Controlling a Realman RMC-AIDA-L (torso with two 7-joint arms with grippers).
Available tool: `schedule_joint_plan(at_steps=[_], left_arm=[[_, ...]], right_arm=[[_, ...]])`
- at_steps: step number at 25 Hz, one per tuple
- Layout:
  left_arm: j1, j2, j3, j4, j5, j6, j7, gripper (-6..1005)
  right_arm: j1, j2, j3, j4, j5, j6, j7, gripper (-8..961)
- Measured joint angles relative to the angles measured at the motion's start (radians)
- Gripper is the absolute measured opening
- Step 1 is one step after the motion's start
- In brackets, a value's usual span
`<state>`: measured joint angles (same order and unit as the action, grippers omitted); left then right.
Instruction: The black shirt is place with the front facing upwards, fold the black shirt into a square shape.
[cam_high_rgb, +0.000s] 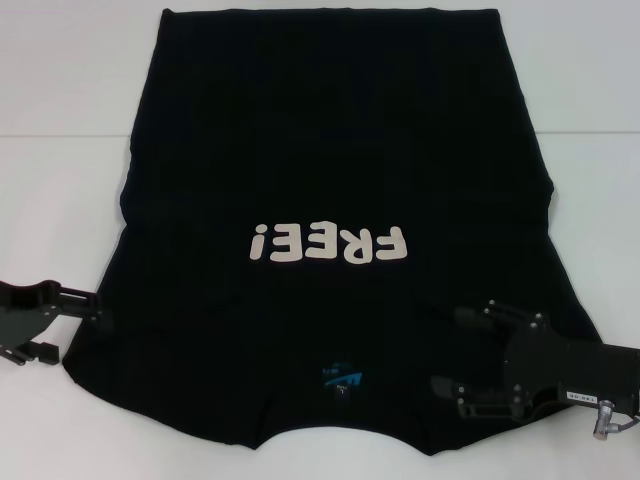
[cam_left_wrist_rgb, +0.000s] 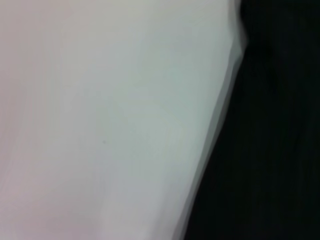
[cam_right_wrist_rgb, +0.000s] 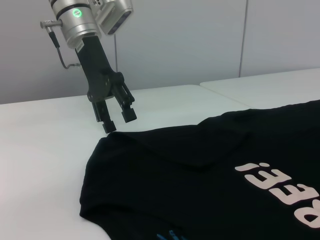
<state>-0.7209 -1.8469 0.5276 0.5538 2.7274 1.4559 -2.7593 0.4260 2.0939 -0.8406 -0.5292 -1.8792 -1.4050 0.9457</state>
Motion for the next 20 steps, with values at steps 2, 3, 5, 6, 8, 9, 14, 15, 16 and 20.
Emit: schedule_joint_plan(at_steps=[2,3,5,6,8,9,14,15,16,20], left_arm=[[0.000,0.000,0.006,0.002,0.000,-0.001,0.000,934],[0.000,0.000,0.012,0.002,0.000,-0.004,0.000,934],[0.000,0.000,0.022,0.002,0.000,-0.010,0.000,934],[0.000,0.000,0.026,0.002,0.000,-0.012,0.000,934],[0.000,-0.001,0.030,0.001,0.000,-0.012,0.000,934],[0.000,-0.001,0.032,0.000,0.000,-0.012,0.000,934],[-0.002,-0.002,0.034,-0.001,0.000,-0.013,0.000,934],[-0.002,-0.002,0.034,-0.001,0.000,-0.013,0.000,934],[-0.002,-0.003,0.034,-0.001,0.000,-0.013,0.000,934],[-0.003,-0.004,0.034,-0.002,0.000,-0.013,0.000,934]], right_arm=[[0.000,0.000,0.000,0.000,0.000,0.000,0.000,947],[0.000,0.000,0.000,0.000,0.000,0.000,0.000,947],[0.000,0.000,0.000,0.000,0.000,0.000,0.000,946],[0.000,0.000,0.000,0.000,0.000,0.000,0.001,946],[0.000,0.000,0.000,0.000,0.000,0.000,0.001,946],[0.001,0.000,0.000,0.000,0.000,0.000,0.002,946],[0.002,0.000,0.000,0.000,0.000,0.000,0.002,946],[0.002,0.000,0.000,0.000,0.000,0.000,0.002,946],[0.002,0.000,0.000,0.000,0.000,0.000,0.002,946],[0.002,0.000,0.000,0.000,0.000,0.000,0.003,946]])
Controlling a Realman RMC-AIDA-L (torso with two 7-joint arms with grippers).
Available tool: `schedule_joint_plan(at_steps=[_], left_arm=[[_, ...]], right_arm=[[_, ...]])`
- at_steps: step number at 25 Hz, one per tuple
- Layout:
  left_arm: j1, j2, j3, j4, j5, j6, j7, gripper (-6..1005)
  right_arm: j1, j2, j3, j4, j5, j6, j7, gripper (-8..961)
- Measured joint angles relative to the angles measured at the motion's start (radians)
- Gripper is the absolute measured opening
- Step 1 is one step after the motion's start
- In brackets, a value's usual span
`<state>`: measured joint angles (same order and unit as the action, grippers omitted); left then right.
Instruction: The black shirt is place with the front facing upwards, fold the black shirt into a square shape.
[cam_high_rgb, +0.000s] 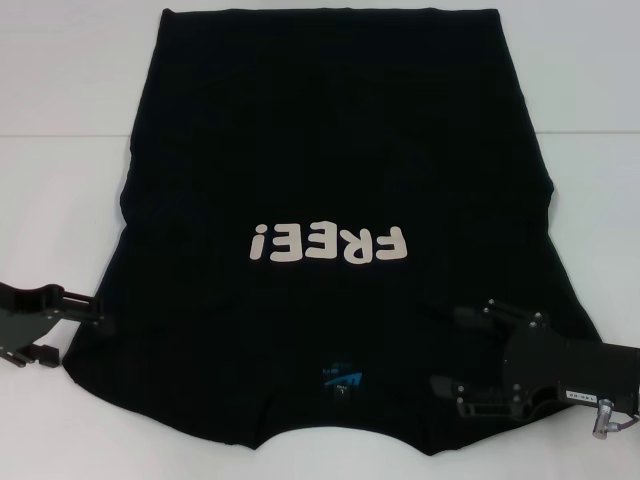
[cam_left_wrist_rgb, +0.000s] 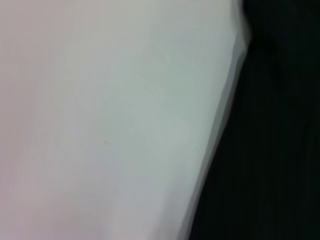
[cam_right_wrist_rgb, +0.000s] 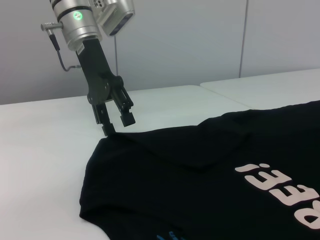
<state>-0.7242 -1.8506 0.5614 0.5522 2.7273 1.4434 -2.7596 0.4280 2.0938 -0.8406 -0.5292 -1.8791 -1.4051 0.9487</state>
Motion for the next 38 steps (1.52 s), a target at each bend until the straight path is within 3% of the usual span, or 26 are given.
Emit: schedule_joint_plan(at_steps=[22,38], left_arm=[[-0.046,-0.037,0.002,-0.002,-0.008,-0.004,0.007,933],[-0.052,-0.039,0.044,0.008,-0.003,-0.023,0.009,933]], right_arm=[[-0.001,0.000,0.001,0.000,0.002,0.000,0.001,947],[-0.002,0.000,0.003,0.000,0.005,0.000,0.001,946]])
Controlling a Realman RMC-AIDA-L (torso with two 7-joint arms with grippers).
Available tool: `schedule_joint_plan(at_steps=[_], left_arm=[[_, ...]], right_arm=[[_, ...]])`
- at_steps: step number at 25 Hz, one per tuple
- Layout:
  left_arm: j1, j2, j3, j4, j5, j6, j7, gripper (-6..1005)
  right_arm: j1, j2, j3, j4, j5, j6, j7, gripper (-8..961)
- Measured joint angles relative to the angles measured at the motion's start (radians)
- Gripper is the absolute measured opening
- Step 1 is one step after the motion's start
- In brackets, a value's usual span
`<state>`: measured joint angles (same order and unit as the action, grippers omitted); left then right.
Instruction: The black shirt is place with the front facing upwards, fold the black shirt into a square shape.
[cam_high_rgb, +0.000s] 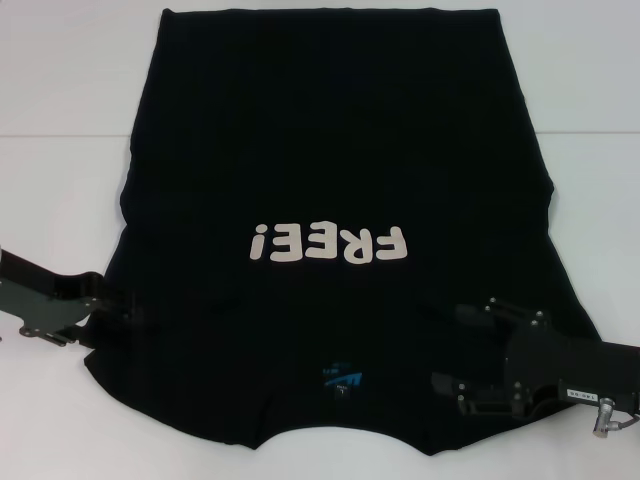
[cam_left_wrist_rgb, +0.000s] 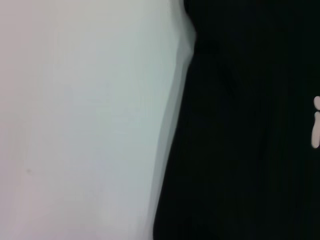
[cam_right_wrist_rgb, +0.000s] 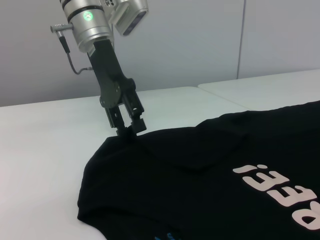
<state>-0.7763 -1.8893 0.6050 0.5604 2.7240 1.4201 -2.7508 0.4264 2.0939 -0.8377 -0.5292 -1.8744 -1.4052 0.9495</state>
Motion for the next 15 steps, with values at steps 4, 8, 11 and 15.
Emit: schedule_joint_plan(at_steps=[4,8,11,15], left_arm=[[-0.004,-0.001,0.025,0.003,0.000,-0.003,-0.001,697],[-0.006,-0.001,0.026,0.003,0.000,-0.004,0.001,540],[-0.007,0.002,0.027,0.003,0.000,-0.005,0.001,469],[-0.007,0.002,0.042,0.003,0.000,-0.008,-0.003,422]], right_arm=[[0.000,0.000,0.001,0.000,0.000,0.000,0.000,946],[0.000,0.000,0.002,0.000,0.000,0.000,0.000,946],[0.000,0.000,0.002,0.000,0.000,0.000,0.000,946],[0.000,0.000,0.002,0.000,0.000,0.000,0.000,946]])
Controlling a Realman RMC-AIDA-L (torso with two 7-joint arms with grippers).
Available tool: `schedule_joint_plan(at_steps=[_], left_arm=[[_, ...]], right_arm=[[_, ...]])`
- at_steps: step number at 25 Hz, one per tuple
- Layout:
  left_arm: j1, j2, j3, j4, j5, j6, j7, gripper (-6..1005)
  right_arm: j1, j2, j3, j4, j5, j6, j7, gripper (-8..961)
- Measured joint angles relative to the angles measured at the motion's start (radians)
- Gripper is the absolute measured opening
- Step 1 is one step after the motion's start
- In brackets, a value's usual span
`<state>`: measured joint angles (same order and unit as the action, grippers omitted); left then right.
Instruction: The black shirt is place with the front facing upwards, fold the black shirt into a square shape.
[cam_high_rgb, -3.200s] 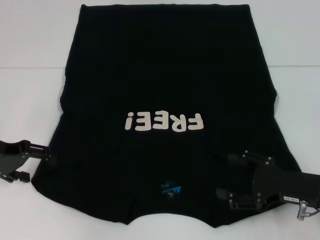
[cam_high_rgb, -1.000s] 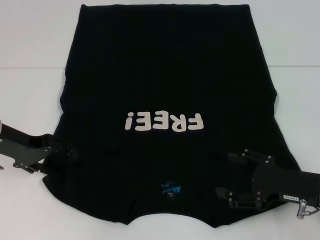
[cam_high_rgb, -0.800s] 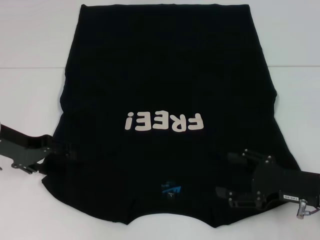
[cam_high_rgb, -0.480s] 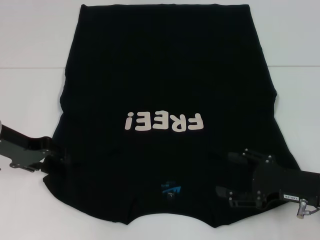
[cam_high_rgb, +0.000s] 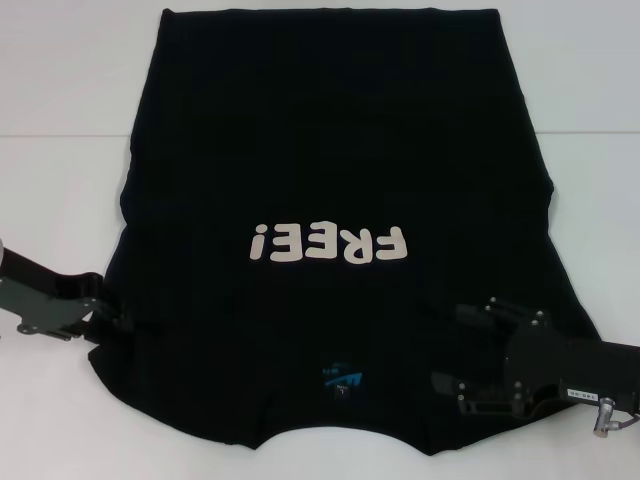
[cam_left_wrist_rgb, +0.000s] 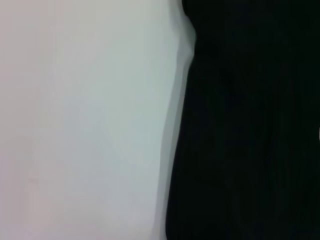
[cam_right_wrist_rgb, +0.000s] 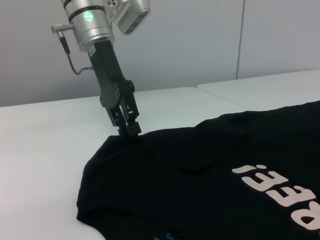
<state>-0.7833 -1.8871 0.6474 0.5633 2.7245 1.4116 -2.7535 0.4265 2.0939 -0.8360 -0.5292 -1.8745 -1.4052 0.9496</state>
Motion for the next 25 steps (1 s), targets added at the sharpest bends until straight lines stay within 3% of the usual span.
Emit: schedule_joint_plan(at_steps=[9,17,25], left_arm=[[-0.010,-0.003,0.044,0.002,0.001,-0.006,-0.003,426],[-0.023,-0.026,0.101,0.047,0.001,0.001,0.007,325],[-0.030,-0.027,0.114,0.049,0.001,-0.002,0.007,79]], right_arm=[[0.002,0.000,0.002,0.000,0.000,-0.002,0.000,947],[0.001,0.000,0.005,0.000,0.000,-0.003,-0.001,947],[-0.001,0.000,0.005,0.000,0.001,-0.003,0.000,946]])
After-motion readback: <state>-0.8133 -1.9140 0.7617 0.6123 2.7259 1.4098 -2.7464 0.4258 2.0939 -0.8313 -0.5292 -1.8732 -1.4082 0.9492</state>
